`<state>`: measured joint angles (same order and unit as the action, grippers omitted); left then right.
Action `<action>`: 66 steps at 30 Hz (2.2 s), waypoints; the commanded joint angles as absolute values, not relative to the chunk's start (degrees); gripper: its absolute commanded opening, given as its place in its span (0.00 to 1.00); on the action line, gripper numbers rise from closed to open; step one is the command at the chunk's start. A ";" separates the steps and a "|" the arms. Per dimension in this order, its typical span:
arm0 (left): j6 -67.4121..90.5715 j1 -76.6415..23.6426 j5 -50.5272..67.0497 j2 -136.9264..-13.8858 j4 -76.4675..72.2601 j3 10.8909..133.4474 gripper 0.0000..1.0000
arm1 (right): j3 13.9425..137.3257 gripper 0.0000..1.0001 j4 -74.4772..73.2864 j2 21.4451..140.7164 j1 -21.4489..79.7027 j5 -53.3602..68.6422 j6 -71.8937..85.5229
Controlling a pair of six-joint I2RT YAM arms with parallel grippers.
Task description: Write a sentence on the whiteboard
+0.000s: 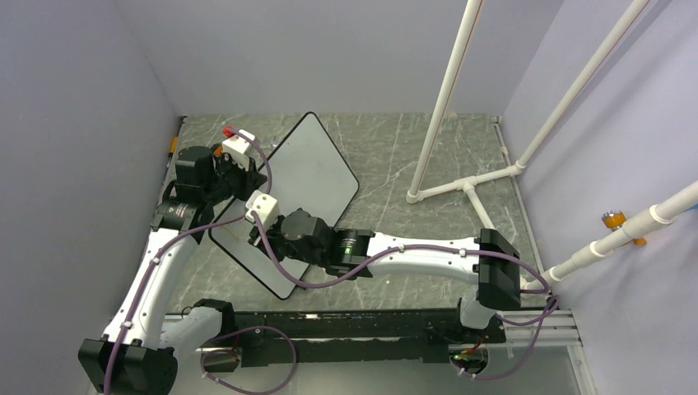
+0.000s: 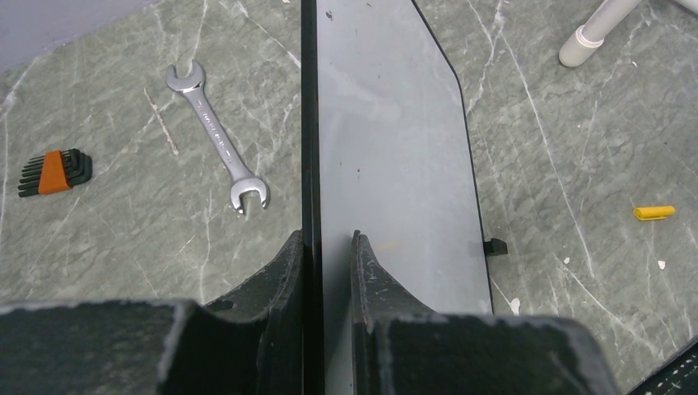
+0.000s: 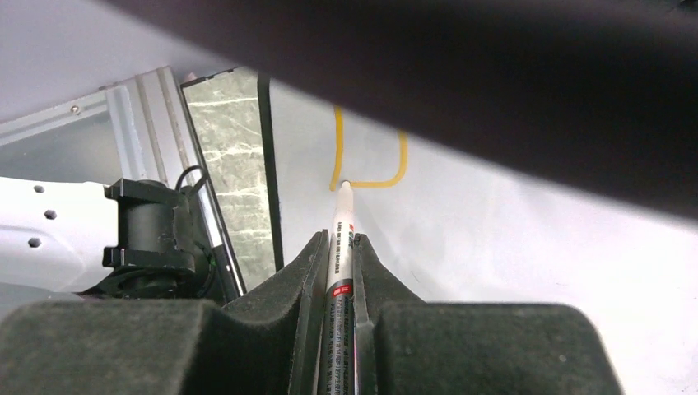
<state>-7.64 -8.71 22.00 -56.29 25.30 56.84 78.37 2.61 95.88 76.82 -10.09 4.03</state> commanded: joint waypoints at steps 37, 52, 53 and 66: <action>-10.46 -10.10 21.91 -56.43 37.22 54.47 0.00 | 53.80 0.00 15.02 69.97 69.77 -6.24 4.95; -10.23 -10.11 22.18 -56.36 37.18 54.36 0.00 | 65.43 0.00 15.22 82.85 69.15 1.72 2.76; -10.32 -10.11 22.01 -56.48 37.22 54.35 0.00 | 65.82 0.00 15.15 83.34 69.12 2.14 2.72; -10.56 -10.11 22.22 -55.99 37.29 54.49 0.00 | 72.04 0.00 16.49 88.60 69.17 5.08 3.26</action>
